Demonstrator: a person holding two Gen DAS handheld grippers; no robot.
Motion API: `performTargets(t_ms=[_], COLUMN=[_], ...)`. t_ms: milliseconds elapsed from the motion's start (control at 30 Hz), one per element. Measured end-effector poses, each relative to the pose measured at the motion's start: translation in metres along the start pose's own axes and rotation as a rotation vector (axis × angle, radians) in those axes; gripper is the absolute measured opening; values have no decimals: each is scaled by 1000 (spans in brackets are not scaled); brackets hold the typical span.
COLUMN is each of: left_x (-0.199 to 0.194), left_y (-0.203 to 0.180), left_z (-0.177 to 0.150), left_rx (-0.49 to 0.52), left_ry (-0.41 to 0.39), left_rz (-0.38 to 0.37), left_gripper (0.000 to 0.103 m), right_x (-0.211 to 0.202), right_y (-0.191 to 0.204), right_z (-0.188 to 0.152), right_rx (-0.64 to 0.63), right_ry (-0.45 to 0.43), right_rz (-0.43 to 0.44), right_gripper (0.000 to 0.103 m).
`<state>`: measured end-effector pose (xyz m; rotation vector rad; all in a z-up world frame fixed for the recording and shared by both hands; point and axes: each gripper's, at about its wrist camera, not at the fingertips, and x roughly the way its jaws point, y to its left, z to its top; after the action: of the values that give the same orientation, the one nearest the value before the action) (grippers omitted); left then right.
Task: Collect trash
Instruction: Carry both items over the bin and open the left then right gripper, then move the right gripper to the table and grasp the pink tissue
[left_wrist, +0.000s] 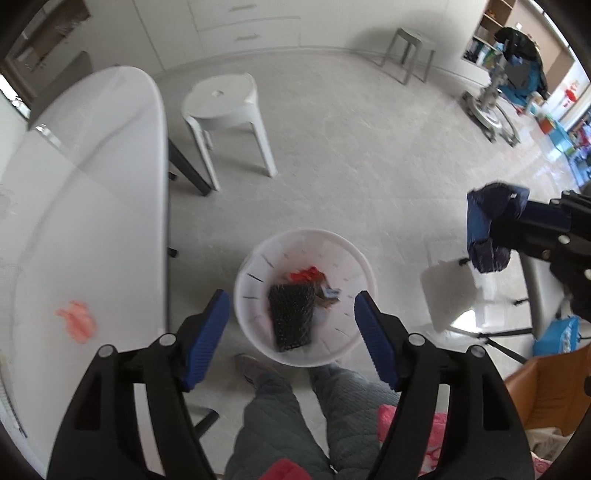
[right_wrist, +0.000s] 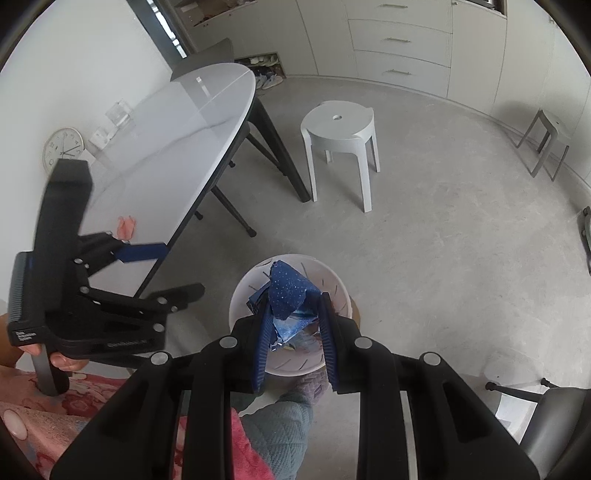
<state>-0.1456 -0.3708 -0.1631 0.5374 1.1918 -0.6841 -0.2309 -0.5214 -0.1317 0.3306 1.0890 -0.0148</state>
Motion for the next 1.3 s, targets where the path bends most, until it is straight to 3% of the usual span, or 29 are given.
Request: performTargets(t_ms=[100,167,267,467,500,533,600,700,833,1000,1167,1300], left_x=[-13,-25,-42,-66,-67,-67,-65,-64,-67,-80,-98,-102], left_y=[8,16,30,70,77,82,94,114,139,186,232,262], left_z=[-4,-6,-12,-28,-30,-32,-37,-46,-59,-85,-118,-141], left_rx=[-8,-21,-46,-133,-148,-161,-197,-249,-324,-470,-613,-695], left_ry=[-22,-44,-89,-102,-100,-98,-90,-73,-65,-82,-122,-120], left_rz=[45,75,132,171,179,181,185,195,200,220,293,328], left_gripper=[71,81,81,81,81,81,81,81,81,81,91,91], right_x=[12,26,51,110,120,129,151,161,141,90,68,92], right_y=[7,13,26,52,57,58,65,73,94,149,206,251], right_z=[2,2,2,-3,-5,-6,-10,-10,5,48,77,89], right_rx=[-26,-48,-84,-140,-155,-165,-183,-159,-164,-248,-368,-462], right_ry=[23,46,78,161,185,207,267,316,256,77,-21,4], right_rz=[8,13,23,27,18,4,-51,-37,-31,17,92,118], right_gripper=[26,26,26,28,37,56,73,75,90,101,101,101])
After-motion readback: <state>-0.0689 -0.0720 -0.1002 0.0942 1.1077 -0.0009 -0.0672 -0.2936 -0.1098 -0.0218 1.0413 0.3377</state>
